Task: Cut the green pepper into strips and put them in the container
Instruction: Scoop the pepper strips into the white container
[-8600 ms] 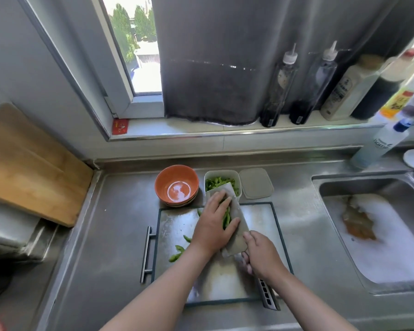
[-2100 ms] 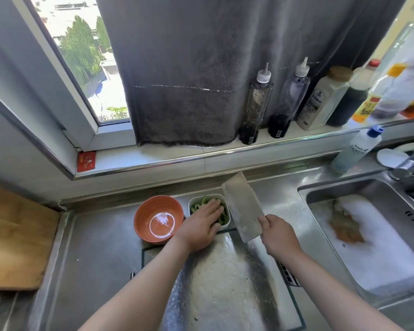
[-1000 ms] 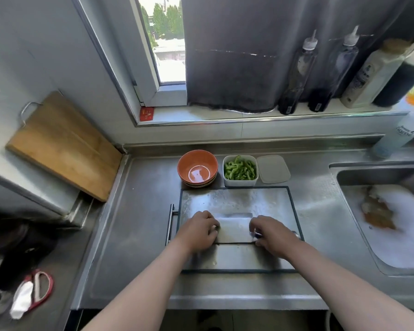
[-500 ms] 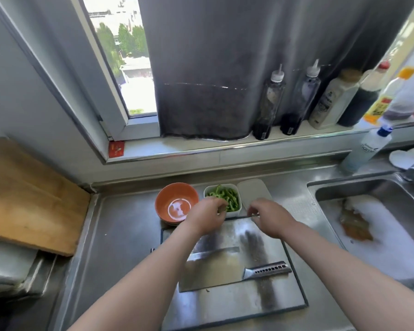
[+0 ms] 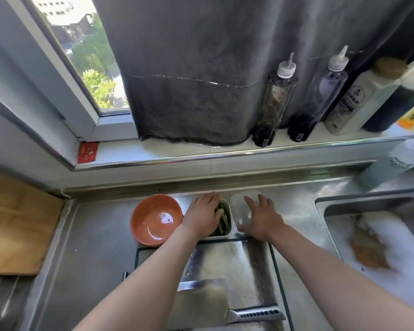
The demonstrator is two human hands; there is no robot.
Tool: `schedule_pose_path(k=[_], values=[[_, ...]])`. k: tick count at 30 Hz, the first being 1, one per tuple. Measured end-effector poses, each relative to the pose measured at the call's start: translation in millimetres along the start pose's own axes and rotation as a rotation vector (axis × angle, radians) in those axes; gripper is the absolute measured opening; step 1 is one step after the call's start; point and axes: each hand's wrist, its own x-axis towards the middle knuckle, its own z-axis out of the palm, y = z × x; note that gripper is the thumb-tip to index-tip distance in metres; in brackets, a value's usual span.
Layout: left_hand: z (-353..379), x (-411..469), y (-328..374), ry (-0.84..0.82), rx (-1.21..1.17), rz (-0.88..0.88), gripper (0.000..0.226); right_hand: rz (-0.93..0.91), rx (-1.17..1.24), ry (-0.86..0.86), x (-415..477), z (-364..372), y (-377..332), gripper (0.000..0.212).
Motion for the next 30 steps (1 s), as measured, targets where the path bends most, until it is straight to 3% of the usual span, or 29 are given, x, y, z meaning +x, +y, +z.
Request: schedule_pose_path(k=[3, 6, 12, 15, 17, 20, 23, 25, 27, 30], values=[[3, -4, -6, 0.105, -0.121, 0.024, 0.052, 0.021, -0.052, -0.064, 13, 14, -6, 0.109], [3, -10, -11, 0.184, -0.205, 0.015, 0.051, 0.02, -0.092, -0.017, 15, 23, -8, 0.106], [12, -29, -23, 0.127, -0.011, 0.081, 0.057, 0.003, 0.008, -0.028, 9, 18, -8, 0.085], [18, -38, -24, 0.059, 0.128, 0.11, 0.073, -0.031, 0.157, 0.111, 2, 10, -9, 0.066], [18, -40, -22, 0.042, 0.101, 0.108, 0.072, -0.054, 0.192, 0.249, -7, -1, -12, 0.059], [-1, -40, -19, 0.045, -0.201, 0.024, 0.058, -0.125, 0.182, 0.454, -21, -24, -18, 0.055], [-31, -38, -17, 0.223, -0.52, -0.123, 0.058, -0.282, 0.378, 0.65, -31, -45, -29, 0.046], [-54, -35, -15, 0.319, -0.818, -0.197, 0.052, -0.313, 0.581, 0.572, -33, -60, -43, 0.038], [-74, -31, -16, 0.292, -1.066, -0.246, 0.045, -0.285, 0.674, 0.437, -32, -70, -58, 0.038], [-86, -33, -20, 0.238, -1.012, -0.238, 0.019, -0.261, 0.617, 0.364, -30, -72, -74, 0.038]])
